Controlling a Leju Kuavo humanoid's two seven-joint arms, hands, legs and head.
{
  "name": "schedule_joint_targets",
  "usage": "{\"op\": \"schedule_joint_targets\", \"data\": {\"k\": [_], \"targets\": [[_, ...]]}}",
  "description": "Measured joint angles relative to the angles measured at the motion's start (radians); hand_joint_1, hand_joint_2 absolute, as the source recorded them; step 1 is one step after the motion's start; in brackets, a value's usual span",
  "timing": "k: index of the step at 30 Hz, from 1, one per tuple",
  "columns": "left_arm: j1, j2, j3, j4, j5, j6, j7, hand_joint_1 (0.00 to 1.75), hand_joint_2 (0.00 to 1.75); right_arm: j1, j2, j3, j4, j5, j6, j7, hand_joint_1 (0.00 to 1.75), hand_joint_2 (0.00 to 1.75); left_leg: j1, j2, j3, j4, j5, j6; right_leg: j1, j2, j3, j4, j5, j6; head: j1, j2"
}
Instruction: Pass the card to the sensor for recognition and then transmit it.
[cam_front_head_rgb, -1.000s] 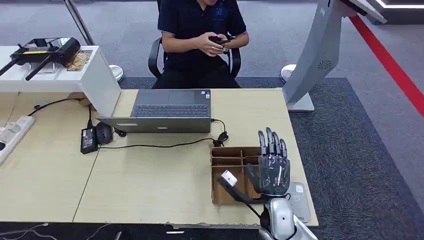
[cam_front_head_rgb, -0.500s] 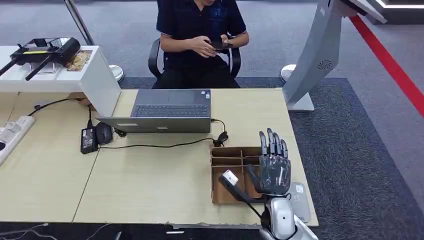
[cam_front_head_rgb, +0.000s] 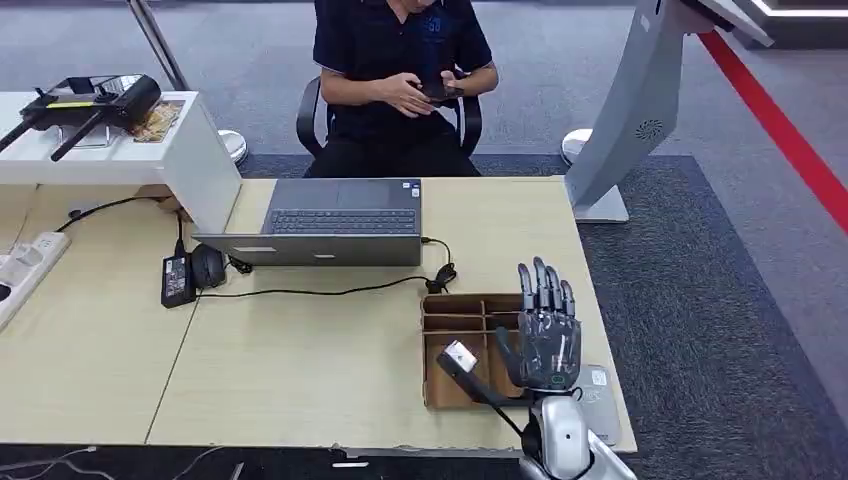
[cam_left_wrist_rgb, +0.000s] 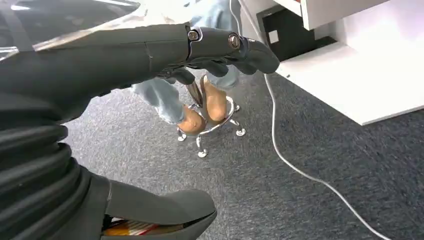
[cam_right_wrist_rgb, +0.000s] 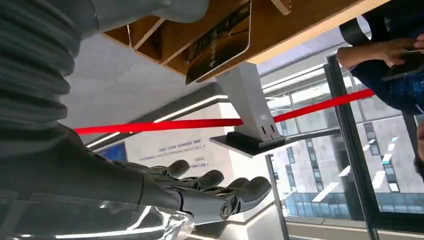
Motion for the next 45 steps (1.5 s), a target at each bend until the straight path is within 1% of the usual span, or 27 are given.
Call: {"op": "schedule_joint_targets", "data": {"k": [4,5,6,13,22,23,24,26,30,32,35,37,43,45], "targets": [[0.000,0.000,0.000,0.000,0.000,0.000,-0.001,0.00,1.75,0.000,0.000,0.002,0.000,-0.002,0.000,0.000,0.14,1.75,0.000,0.000,0.000,0.000,0.000,0.000,0.000,0.000,0.000,0.000,0.000,0.000,0.000,0.000],[0.000,0.000,0.000,0.000,0.000,0.000,-0.001,0.00,1.75,0.000,0.000,0.002,0.000,-0.002,0.000,0.000,0.23,1.75,0.000,0.000,0.000,0.000,0.000,0.000,0.000,0.000,0.000,0.000,0.000,0.000,0.000,0.000],[0.000,0.000,0.000,0.000,0.000,0.000,-0.001,0.00,1.75,0.000,0.000,0.003,0.000,-0.002,0.000,0.000,0.24,1.75,0.000,0.000,0.000,0.000,0.000,0.000,0.000,0.000,0.000,0.000,0.000,0.000,0.000,0.000],[0.000,0.000,0.000,0.000,0.000,0.000,-0.001,0.00,1.75,0.000,-0.002,0.006,0.000,-0.002,0.000,0.000,0.21,1.75,0.000,0.000,0.000,0.000,0.000,0.000,0.000,0.000,0.000,0.000,0.000,0.000,0.000,0.000],[0.000,0.000,0.000,0.000,0.000,0.000,-0.002,0.00,1.75,0.000,-0.002,0.008,0.000,-0.004,0.000,0.000,0.26,1.75,0.000,0.000,0.000,0.000,0.000,0.000,0.000,0.000,0.000,0.000,0.000,0.000,0.000,0.000],[0.000,0.000,0.000,0.000,0.000,0.000,-0.002,0.00,1.75,0.000,-0.003,0.008,0.000,-0.004,0.000,0.000,0.30,1.75,0.000,0.000,0.000,0.000,0.000,0.000,0.000,0.000,0.000,0.000,0.000,0.000,0.000,0.000],[0.000,0.000,0.000,0.000,0.000,0.000,-0.002,0.00,1.75,0.000,-0.003,0.008,0.000,-0.004,0.000,0.000,0.44,1.75,0.000,0.000,0.000,0.000,0.000,0.000,0.000,0.000,0.000,0.000,0.000,0.000,0.000,0.000],[0.000,0.000,0.000,0.000,-0.001,0.000,-0.003,0.00,1.75,0.000,-0.003,0.008,0.000,-0.005,0.000,0.000,0.47,1.75,0.000,0.000,0.000,0.000,0.000,0.000,0.000,0.000,0.000,0.000,0.000,0.000,0.000,0.000],[0.000,0.000,0.000,0.000,-0.001,0.000,-0.003,0.00,1.75,-0.001,-0.003,0.009,0.001,-0.006,0.000,0.000,0.47,1.75,0.000,0.000,0.000,0.000,0.000,0.000,0.000,0.000,0.000,0.000,0.000,0.000,0.000,0.000],[0.000,0.000,0.000,0.000,-0.001,0.000,-0.003,0.00,1.75,-0.002,-0.004,0.010,0.001,-0.006,0.000,0.000,0.54,1.75,0.000,0.000,0.000,0.000,0.000,0.000,0.000,0.000,0.000,0.000,0.000,0.000,0.000,0.000],[0.000,0.000,0.000,0.000,-0.001,0.000,-0.003,0.00,1.75,-0.002,-0.004,0.010,0.001,-0.006,0.000,0.000,0.56,1.75,0.000,0.000,0.000,0.000,0.000,0.000,0.000,0.000,0.000,0.000,0.000,0.000,0.000,0.000],[0.000,0.000,0.000,0.000,-0.001,0.000,-0.003,0.00,1.75,-0.002,-0.004,0.010,0.001,-0.006,0.000,0.000,0.52,1.75,0.000,0.000,0.000,0.000,0.000,0.000,0.000,0.000,0.000,0.000,0.000,0.000,0.000,0.000],[0.000,0.000,0.000,0.000,0.000,0.000,-0.007,0.00,1.75,-0.005,-0.006,0.011,0.006,-0.006,0.000,-0.002,0.61,1.75,0.000,0.000,0.000,0.000,0.000,0.000,0.000,0.000,0.000,0.000,0.000,0.000,0.000,0.000],[0.000,0.000,0.000,0.000,0.000,0.000,-0.009,0.00,1.75,-0.006,-0.008,0.013,0.011,-0.005,0.000,-0.003,0.68,1.75,0.000,0.000,0.000,0.000,0.000,0.000,0.000,0.000,0.000,0.000,0.000,0.000,0.000,0.000]]}}
